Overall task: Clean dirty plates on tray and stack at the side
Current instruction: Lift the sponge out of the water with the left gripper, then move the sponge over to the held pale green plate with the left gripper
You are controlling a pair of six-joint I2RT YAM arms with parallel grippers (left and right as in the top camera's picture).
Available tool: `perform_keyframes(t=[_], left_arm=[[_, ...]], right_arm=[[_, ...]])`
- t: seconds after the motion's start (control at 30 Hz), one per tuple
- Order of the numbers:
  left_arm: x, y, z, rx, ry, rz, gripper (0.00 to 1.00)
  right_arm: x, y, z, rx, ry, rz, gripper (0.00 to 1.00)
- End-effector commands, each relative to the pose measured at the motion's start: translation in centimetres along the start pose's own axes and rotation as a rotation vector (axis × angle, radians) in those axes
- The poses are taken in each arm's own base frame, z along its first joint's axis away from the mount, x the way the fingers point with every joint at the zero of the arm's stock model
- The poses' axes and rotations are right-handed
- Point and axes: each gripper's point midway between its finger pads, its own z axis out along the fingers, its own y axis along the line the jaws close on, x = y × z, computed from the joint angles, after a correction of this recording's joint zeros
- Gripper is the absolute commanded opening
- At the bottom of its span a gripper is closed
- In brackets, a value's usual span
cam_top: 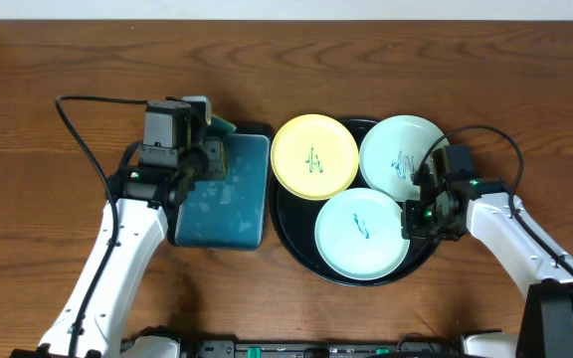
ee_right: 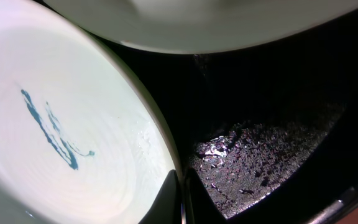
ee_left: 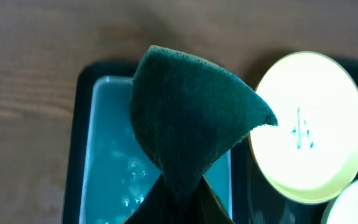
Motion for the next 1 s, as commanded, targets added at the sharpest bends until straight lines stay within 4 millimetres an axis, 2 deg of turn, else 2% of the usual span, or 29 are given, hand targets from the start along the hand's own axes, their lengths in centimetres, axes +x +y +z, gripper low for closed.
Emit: perform_keyframes(t=[0.0,0.17,0.47,0.8,0.97], left_arm=[[1.3,0.3,0.9,-0.016,0.061,-0.023,0.08],[4.3,1.0,3.0,-0.037,0.178,-0.069,0.08],[6.8,1.7,5.4,-0.064,0.292,-0.105,0.08],[7.5,1.7,5.5,-0.065,0.32,-0.11,0.08],[6.8,-0.7,4.9,0.062,0.32,-0.125,0.07]], right_arm=[[-0.3,0.5,0.0,-0.01,-0.003,0.008,0.01],[-0.3,0.5,0.0,-0.01,-0.003,0.008,0.01],[-0.3,0.5,0.0,-0.011,-0.003,0.008,0.01],[-0.3,0.5,0.0,-0.01,-0.003,0.008,0.01],[-0.3,0.5,0.0,-0.01,-0.004,0.007,0.01]])
